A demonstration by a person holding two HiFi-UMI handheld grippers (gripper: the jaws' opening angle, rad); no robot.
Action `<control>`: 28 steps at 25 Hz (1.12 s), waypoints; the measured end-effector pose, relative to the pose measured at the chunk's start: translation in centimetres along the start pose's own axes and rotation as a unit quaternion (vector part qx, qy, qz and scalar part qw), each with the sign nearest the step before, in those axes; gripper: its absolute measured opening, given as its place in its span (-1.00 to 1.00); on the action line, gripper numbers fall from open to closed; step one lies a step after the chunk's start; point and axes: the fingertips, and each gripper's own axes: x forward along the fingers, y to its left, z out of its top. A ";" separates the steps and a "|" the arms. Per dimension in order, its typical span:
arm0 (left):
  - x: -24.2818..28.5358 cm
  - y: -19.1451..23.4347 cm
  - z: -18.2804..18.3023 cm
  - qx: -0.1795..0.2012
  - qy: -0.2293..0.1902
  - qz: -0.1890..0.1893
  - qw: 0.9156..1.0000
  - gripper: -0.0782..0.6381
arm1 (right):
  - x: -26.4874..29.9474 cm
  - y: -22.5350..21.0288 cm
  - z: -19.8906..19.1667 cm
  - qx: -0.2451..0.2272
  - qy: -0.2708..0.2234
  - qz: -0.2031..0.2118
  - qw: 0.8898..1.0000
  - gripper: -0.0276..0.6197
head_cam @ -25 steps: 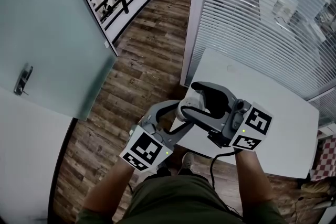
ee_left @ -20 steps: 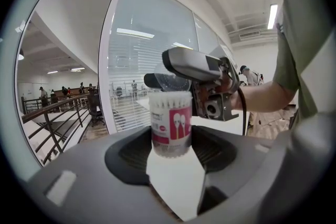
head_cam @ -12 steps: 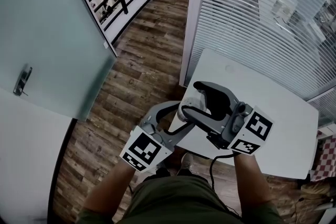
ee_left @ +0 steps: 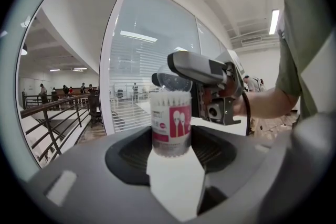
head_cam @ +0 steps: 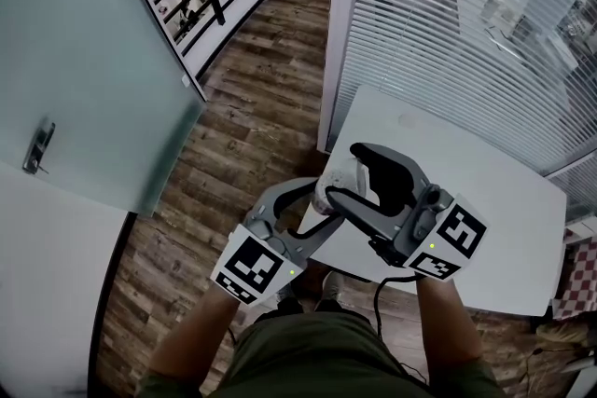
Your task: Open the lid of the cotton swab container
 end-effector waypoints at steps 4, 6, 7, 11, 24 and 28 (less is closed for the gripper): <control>0.3 0.2 0.4 0.003 -0.007 0.002 1.000 -0.11 | 0.0 -0.6 0.5 -0.006 -0.001 -0.011 1.000 -0.06; 0.4 0.5 0.5 0.004 -0.010 0.007 1.000 -0.11 | -0.1 -0.8 0.8 -0.010 -0.001 -0.016 1.000 -0.06; 0.3 0.6 0.5 0.003 -0.012 0.010 1.000 -0.11 | -0.1 -0.9 0.9 -0.011 -0.001 -0.019 1.000 -0.05; 0.0 1.1 0.4 0.001 -0.020 0.021 1.000 -0.11 | -0.5 -1.4 1.1 -0.006 -0.012 -0.036 0.999 -0.06; -0.2 2.4 0.2 -0.002 -0.026 0.032 0.999 -0.11 | -2.6 -3.9 -0.2 0.043 -0.021 -0.071 0.996 -0.06; -0.2 2.9 0.1 -0.007 -0.029 0.032 0.999 -0.11 | -2.8 -4.5 -0.9 0.053 -0.018 -0.077 0.995 -0.06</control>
